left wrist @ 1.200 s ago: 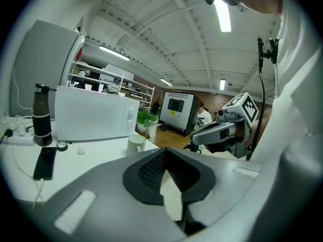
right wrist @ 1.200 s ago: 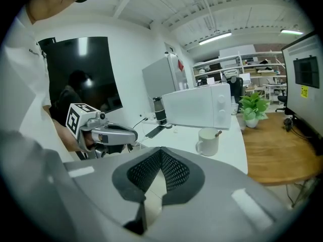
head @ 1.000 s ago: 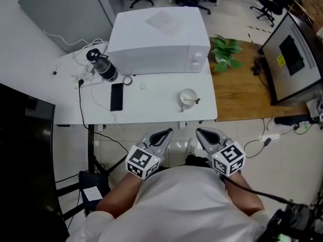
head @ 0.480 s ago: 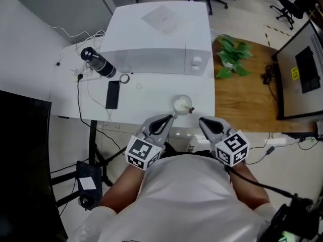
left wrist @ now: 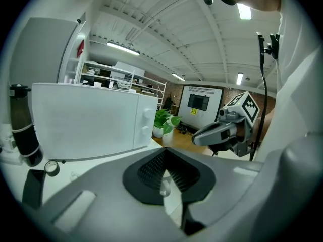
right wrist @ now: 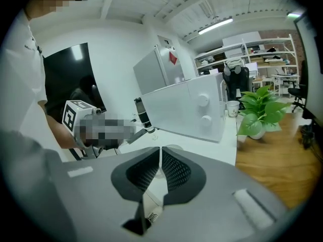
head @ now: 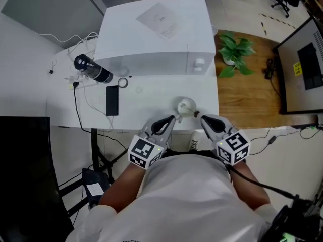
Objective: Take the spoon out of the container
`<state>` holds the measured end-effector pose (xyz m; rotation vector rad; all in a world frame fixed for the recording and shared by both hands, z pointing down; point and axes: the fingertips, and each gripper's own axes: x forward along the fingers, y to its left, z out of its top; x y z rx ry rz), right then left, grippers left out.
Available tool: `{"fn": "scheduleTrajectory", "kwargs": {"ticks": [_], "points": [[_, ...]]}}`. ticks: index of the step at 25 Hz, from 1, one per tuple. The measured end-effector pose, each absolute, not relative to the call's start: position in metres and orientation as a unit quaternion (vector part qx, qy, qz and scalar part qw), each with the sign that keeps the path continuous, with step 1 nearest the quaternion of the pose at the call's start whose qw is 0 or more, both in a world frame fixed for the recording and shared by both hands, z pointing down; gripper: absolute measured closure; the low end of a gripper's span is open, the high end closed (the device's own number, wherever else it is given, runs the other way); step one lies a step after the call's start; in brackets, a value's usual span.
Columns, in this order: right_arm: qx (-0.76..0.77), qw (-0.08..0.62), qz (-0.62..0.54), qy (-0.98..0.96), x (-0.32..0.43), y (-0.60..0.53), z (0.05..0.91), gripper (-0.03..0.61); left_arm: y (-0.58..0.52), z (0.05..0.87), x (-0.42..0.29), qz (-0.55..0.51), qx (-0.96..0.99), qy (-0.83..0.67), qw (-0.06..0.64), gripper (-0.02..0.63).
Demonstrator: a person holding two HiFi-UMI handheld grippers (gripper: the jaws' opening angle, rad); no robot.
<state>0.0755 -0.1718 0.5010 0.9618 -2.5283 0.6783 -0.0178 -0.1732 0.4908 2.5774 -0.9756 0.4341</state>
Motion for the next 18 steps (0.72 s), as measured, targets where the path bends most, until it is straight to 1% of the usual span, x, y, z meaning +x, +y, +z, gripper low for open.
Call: {"fn": "scheduleTrajectory", "kwargs": {"ticks": [3,7,15,18], "points": [[0.358,0.184,0.240,-0.884,0.071,-0.180,0.508,0.546,-0.181,0.494,-0.023,0.149,0.914,-0.331,0.179,0.610],[0.382,0.195,0.248,-0.869,0.071,-0.187,0.522,0.515,-0.185,0.500,-0.026,0.145,0.919,-0.316,0.185,0.609],[0.395,0.175,0.328,-0.840,0.069,-0.196,0.552,0.421,-0.180,0.512,-0.035,0.157,0.918,-0.302,0.203,0.609],[0.396,0.173,0.338,-0.836,0.065,-0.198,0.559,0.417,-0.182,0.514,-0.039,0.159,0.916,-0.305,0.207,0.610]]}}
